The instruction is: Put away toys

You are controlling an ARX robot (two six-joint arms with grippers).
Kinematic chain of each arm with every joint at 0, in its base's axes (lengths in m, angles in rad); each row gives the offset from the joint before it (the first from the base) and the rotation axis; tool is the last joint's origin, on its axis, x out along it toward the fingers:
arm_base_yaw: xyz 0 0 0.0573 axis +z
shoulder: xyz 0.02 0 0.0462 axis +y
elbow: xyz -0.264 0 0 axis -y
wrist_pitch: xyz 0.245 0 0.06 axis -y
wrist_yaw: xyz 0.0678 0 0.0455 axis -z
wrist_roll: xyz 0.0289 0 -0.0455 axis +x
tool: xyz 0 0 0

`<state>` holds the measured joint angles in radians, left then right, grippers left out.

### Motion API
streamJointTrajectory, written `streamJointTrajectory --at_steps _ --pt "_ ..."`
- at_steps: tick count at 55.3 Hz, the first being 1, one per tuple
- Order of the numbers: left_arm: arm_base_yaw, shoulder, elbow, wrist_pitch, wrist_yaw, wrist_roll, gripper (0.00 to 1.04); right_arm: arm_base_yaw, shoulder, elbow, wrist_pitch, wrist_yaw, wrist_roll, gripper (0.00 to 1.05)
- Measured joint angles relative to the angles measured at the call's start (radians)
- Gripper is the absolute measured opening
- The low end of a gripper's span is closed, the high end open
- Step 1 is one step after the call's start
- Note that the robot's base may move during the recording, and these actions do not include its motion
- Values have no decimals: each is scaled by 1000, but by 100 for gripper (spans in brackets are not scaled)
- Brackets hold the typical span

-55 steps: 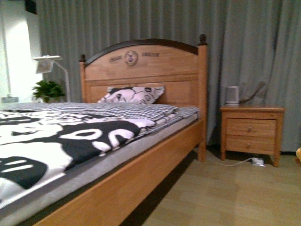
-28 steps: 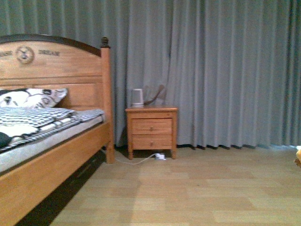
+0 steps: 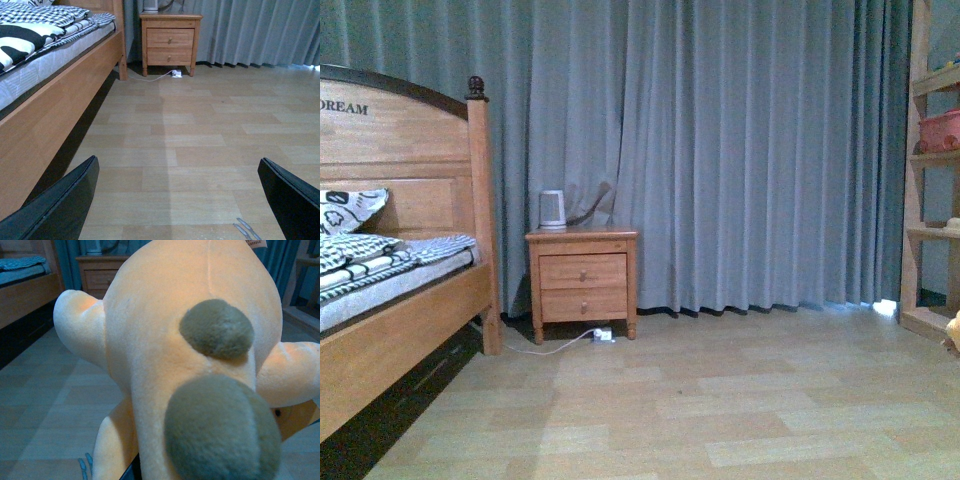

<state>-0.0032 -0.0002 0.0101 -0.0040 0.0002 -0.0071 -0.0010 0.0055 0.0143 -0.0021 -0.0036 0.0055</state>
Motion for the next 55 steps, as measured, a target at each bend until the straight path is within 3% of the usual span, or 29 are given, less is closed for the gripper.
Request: streamJointTrajectory --at_steps 55 --pt "0 0 0 0 0 0 98 0 0 0 0 0 0 7"
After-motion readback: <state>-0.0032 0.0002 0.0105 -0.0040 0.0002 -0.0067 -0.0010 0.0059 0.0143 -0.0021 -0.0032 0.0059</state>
